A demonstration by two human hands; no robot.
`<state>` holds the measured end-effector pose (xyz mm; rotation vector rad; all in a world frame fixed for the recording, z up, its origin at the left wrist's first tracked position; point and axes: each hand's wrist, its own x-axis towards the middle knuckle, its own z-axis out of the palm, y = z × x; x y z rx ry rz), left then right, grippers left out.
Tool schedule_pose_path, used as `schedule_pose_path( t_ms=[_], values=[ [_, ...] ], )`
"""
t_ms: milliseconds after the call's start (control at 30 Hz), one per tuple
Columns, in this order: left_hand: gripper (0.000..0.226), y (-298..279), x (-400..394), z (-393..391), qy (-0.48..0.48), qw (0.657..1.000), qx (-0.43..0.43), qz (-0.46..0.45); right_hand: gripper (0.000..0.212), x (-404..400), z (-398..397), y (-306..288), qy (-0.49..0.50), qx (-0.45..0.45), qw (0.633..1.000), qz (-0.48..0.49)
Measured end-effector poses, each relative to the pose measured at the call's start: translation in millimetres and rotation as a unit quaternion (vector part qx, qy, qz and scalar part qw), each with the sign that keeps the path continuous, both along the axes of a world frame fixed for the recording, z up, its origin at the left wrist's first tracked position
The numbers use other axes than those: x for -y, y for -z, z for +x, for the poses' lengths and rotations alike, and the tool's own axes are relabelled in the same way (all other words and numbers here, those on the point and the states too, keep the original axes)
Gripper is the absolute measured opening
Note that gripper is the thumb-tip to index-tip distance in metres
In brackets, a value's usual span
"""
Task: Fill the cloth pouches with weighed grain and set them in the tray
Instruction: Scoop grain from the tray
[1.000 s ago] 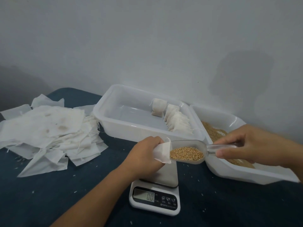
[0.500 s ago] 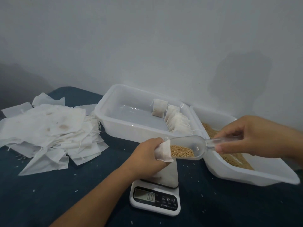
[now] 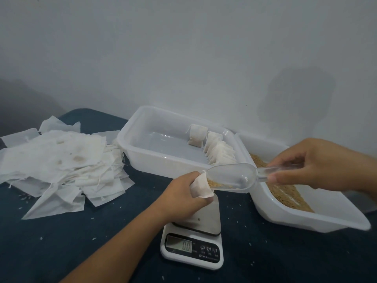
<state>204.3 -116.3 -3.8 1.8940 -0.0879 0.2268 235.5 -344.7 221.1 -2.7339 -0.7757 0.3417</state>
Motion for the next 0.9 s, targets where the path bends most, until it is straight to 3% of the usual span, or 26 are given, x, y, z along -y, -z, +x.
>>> schedule_pose_path(
  t_ms=[433, 500, 633, 700, 800, 900],
  values=[
    [0.020, -8, -1, -2, -0.007, 0.995, -0.011, -0.101, 0.028, 35, 10, 32, 0.038, -0.069, 0.990, 0.120],
    [0.023, -9, -1, -3, -0.010, 0.992, -0.016, -0.125, 0.034, 42, 10, 41, 0.047, -0.082, 0.984, 0.152],
    [0.020, -11, -1, -3, -0.003, 0.983, -0.037, -0.182, 0.066, 58, 14, 66, 0.055, -0.115, 0.961, 0.246],
    [0.015, -15, -1, -4, 0.014, 0.974, -0.053, -0.220, 0.057, 59, 15, 85, 0.055, -0.120, 0.944, 0.301],
    [0.031, -21, -2, -7, 0.046, 0.944, -0.099, -0.312, 0.030, 49, 16, 114, 0.053, -0.161, 0.903, 0.395],
    [0.033, -23, -6, -10, 0.134, 0.866, -0.138, -0.462, 0.033, 26, 19, 136, 0.044, -0.193, 0.878, 0.436]
  ],
)
